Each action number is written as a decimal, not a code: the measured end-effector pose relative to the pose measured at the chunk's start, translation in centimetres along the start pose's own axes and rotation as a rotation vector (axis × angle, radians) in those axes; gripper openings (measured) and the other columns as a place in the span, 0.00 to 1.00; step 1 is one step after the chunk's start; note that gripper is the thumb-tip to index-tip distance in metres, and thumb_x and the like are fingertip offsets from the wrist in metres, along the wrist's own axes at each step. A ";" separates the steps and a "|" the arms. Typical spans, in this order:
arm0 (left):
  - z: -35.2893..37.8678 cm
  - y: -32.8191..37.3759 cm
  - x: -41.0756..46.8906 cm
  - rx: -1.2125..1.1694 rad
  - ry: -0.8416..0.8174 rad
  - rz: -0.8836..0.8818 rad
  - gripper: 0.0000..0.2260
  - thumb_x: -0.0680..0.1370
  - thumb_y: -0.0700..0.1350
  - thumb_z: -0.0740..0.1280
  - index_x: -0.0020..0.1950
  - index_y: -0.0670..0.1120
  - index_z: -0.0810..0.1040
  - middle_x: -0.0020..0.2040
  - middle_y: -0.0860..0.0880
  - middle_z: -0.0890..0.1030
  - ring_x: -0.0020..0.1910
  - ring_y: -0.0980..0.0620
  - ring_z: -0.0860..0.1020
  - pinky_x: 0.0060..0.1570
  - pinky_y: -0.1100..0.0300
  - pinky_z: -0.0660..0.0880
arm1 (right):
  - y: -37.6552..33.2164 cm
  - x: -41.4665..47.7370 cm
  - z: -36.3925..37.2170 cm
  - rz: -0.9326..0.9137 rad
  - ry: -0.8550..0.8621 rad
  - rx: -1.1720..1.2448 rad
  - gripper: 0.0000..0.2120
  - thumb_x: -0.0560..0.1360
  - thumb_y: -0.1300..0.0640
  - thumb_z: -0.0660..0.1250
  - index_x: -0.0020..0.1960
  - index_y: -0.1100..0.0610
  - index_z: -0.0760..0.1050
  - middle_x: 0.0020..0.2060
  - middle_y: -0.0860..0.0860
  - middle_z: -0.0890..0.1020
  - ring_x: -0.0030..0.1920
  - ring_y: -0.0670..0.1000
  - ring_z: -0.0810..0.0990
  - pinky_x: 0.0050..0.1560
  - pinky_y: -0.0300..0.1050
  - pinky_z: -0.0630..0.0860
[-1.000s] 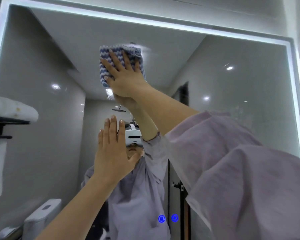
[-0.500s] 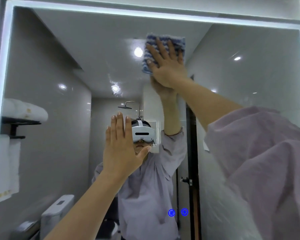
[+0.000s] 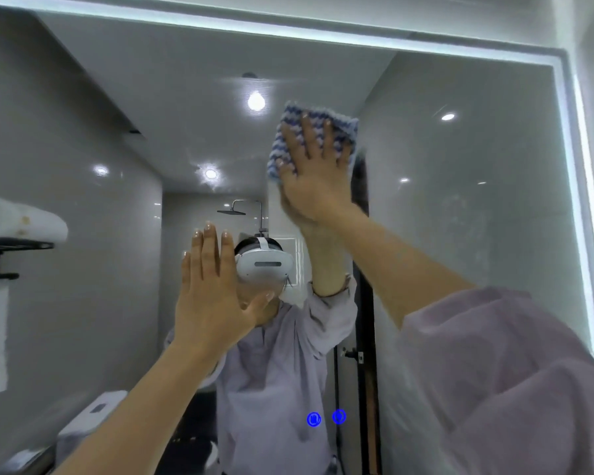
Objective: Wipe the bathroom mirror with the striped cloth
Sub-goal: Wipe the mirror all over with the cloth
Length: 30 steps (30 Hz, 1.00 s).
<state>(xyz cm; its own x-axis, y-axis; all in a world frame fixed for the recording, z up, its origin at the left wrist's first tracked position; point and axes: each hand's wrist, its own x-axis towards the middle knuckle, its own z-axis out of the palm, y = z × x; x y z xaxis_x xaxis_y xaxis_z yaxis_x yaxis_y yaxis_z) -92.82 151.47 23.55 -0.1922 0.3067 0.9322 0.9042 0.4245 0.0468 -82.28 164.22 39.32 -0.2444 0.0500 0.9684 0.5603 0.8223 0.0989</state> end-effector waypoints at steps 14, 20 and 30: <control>-0.3 0.2 -0.1 0.035 -0.032 -0.014 0.49 0.72 0.67 0.60 0.74 0.44 0.31 0.76 0.43 0.33 0.74 0.49 0.30 0.74 0.50 0.37 | -0.5 -5.3 1.5 -0.262 -0.106 -0.088 0.28 0.81 0.41 0.46 0.77 0.44 0.42 0.78 0.48 0.42 0.76 0.54 0.36 0.73 0.57 0.32; -0.3 0.2 -0.1 0.022 -0.023 0.001 0.49 0.72 0.65 0.63 0.73 0.45 0.31 0.76 0.43 0.34 0.75 0.48 0.31 0.73 0.51 0.36 | 3.7 -5.8 0.7 -0.245 -0.122 -0.154 0.29 0.80 0.38 0.43 0.77 0.44 0.40 0.78 0.48 0.41 0.76 0.54 0.35 0.72 0.56 0.30; -0.1 0.0 0.0 0.034 -0.022 0.010 0.49 0.72 0.65 0.62 0.74 0.44 0.32 0.77 0.41 0.35 0.75 0.46 0.32 0.74 0.50 0.36 | 13.8 -7.0 -0.5 0.094 -0.087 -0.085 0.30 0.77 0.36 0.41 0.76 0.40 0.40 0.77 0.46 0.41 0.76 0.54 0.37 0.73 0.55 0.32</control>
<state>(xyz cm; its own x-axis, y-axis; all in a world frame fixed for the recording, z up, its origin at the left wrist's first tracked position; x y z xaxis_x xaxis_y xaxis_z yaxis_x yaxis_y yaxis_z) -92.79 151.38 23.55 -0.1915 0.3295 0.9245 0.8929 0.4496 0.0247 -72.45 174.89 33.99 -0.2535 0.1762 0.9511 0.6482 0.7608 0.0318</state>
